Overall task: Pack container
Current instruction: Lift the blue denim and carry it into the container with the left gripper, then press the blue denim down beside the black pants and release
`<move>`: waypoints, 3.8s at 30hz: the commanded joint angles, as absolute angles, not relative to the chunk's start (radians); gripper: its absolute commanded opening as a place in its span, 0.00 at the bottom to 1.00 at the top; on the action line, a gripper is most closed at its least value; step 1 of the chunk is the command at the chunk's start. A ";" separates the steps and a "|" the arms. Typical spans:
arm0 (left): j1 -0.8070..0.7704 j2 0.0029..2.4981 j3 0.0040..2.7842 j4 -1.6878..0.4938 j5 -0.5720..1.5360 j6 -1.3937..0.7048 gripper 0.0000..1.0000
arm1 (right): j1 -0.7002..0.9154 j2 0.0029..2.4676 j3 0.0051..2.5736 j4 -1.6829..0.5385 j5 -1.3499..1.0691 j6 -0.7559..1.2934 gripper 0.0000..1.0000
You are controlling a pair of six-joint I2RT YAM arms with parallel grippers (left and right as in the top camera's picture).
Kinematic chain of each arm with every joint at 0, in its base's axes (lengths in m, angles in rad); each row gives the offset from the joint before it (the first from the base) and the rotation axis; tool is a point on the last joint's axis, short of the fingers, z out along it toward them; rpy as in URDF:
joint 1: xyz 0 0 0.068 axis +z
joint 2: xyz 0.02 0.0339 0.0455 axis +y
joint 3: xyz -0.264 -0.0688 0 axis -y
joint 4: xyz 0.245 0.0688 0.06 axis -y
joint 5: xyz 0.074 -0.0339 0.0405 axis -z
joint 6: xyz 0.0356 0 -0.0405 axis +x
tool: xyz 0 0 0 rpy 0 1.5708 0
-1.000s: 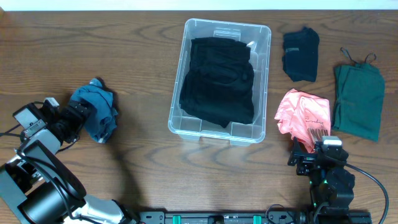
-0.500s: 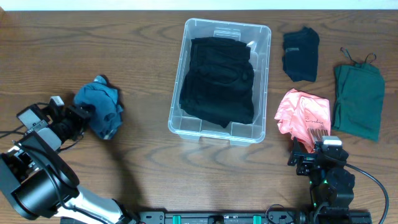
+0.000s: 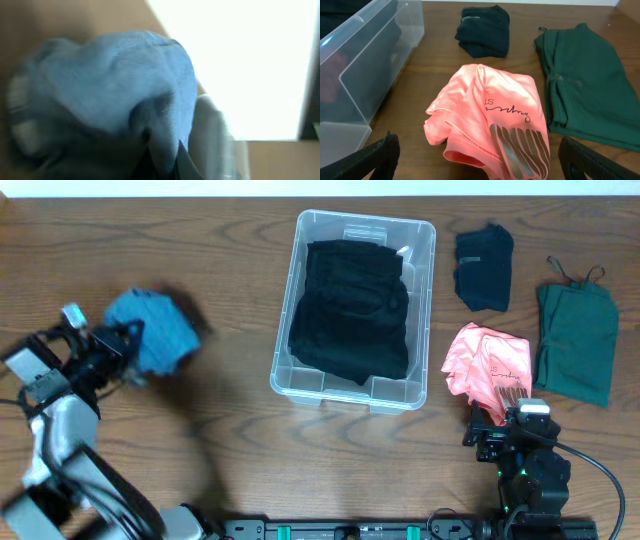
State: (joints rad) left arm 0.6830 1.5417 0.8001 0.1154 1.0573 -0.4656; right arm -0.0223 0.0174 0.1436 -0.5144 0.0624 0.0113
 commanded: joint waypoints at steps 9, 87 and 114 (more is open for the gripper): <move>0.358 1.129 0.801 0.342 1.000 -0.818 0.06 | -0.033 0.013 0.142 -0.516 0.062 0.022 0.99; -0.567 1.652 0.881 0.280 0.435 -1.022 0.06 | -0.033 0.013 0.142 -0.516 0.063 0.022 0.99; -0.531 1.554 0.915 0.175 0.458 -0.904 0.90 | -0.033 0.013 0.142 -0.516 0.062 0.022 0.99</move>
